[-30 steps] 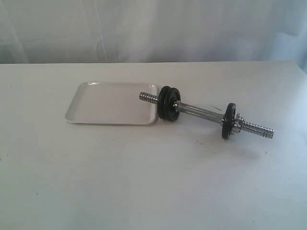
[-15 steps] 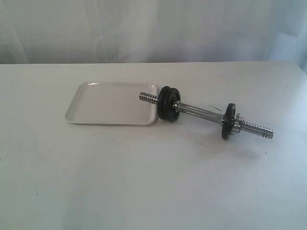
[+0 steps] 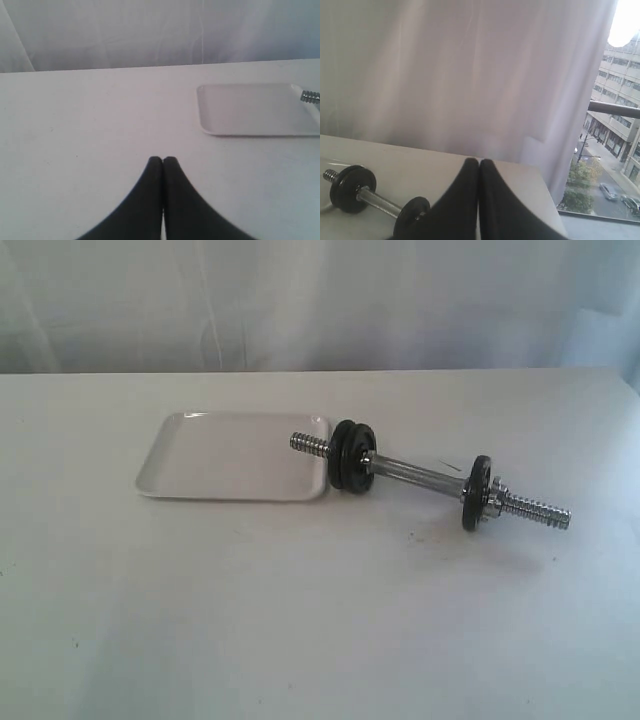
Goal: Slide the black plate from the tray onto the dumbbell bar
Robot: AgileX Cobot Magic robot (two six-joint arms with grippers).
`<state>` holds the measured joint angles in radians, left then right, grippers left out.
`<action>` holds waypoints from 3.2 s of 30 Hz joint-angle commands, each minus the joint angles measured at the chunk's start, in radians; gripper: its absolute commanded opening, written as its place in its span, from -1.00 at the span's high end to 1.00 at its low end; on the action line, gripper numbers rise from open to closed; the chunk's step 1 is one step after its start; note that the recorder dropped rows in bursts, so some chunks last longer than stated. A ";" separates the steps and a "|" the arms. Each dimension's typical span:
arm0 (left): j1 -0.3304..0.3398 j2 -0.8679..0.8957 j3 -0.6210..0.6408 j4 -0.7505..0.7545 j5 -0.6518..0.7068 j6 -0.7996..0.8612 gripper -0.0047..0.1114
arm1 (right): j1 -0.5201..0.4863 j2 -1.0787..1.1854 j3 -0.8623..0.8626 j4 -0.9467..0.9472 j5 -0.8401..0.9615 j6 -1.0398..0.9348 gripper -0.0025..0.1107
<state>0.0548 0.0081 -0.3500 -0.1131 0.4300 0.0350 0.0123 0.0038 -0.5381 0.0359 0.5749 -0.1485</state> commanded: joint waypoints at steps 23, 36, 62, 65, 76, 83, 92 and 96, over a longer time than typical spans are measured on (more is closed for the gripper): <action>0.000 -0.008 0.350 -0.042 -0.267 0.251 0.92 | -0.001 -0.004 0.538 -0.014 -0.343 -0.007 0.96; 0.000 -0.008 0.350 -0.057 -0.242 0.201 0.92 | -0.001 -0.004 0.538 -0.009 -0.367 -0.006 0.96; 0.000 -0.008 0.350 0.157 -0.220 -0.009 0.92 | -0.001 -0.004 0.538 -0.004 -0.360 -0.006 0.96; -0.029 -0.008 0.350 0.157 -0.220 -0.010 0.92 | -0.001 -0.004 0.538 -0.004 -0.360 -0.006 0.96; -0.044 -0.008 0.350 0.157 -0.220 -0.010 0.92 | -0.001 -0.004 0.538 -0.006 -0.357 -0.006 0.96; -0.044 -0.008 0.350 0.157 -0.220 -0.010 0.92 | -0.001 -0.004 0.538 -0.003 -0.357 -0.006 0.96; -0.044 -0.008 0.350 0.157 -0.220 -0.010 0.92 | -0.001 -0.004 0.538 -0.004 -0.355 -0.006 0.96; -0.044 -0.008 0.350 0.157 -0.220 -0.010 0.92 | -0.001 -0.004 0.538 -0.004 -0.355 -0.006 0.96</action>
<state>0.0144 0.0050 -0.0042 0.0446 0.2064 0.0259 0.0123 0.0048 -0.0034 0.0278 0.2170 -0.1485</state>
